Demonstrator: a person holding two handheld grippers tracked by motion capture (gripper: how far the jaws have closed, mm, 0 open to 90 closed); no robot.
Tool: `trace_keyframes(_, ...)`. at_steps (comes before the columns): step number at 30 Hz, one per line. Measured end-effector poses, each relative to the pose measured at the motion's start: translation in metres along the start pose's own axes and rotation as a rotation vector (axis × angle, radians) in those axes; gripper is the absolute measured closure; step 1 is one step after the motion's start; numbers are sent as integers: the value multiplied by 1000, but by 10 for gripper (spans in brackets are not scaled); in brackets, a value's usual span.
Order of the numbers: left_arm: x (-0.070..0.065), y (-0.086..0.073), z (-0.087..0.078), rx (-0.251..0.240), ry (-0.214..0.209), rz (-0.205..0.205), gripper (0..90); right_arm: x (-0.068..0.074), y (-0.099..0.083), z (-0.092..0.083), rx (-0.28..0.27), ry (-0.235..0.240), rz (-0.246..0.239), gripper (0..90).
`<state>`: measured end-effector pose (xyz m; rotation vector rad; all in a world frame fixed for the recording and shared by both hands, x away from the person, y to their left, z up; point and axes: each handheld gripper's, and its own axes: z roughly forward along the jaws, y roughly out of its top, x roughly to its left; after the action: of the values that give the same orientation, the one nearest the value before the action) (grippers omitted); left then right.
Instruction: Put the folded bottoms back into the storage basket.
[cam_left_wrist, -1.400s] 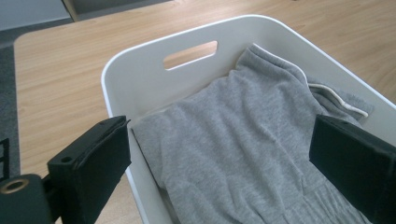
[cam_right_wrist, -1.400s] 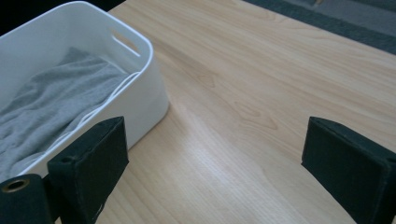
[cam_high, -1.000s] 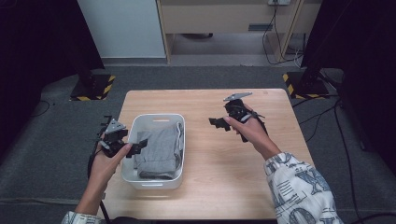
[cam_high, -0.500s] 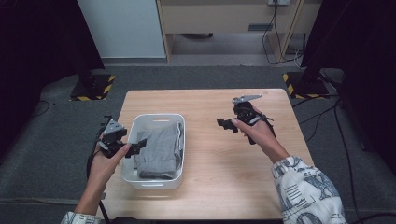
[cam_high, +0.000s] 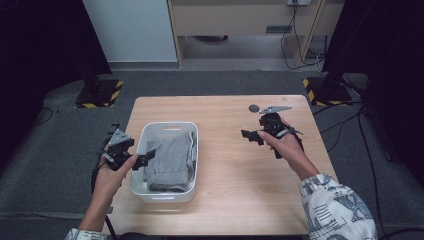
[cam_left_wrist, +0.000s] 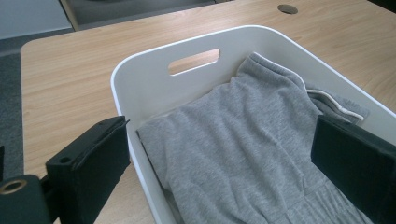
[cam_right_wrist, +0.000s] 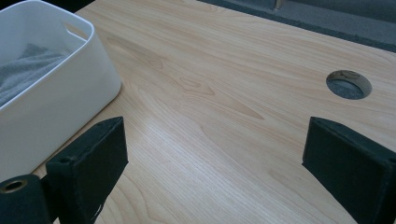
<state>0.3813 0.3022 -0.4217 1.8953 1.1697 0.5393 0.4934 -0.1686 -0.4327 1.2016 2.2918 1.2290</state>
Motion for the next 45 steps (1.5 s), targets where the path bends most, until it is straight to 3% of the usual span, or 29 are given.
trace_keyframes(8,3,-3,-6,-15,5,-10,35,-12,-12,-13,-17,-19,21,66)
trace_keyframes(19,11,-17,-20,-52,13,-27,36,-26,-29,-41,-31,-31,12,61)
trace_keyframes(33,26,-36,-36,-68,40,-53,43,-51,-70,-72,-45,-96,53,82)
trace_keyframes(45,44,-51,-41,-57,68,-79,44,-60,-103,-80,-26,-118,90,92)
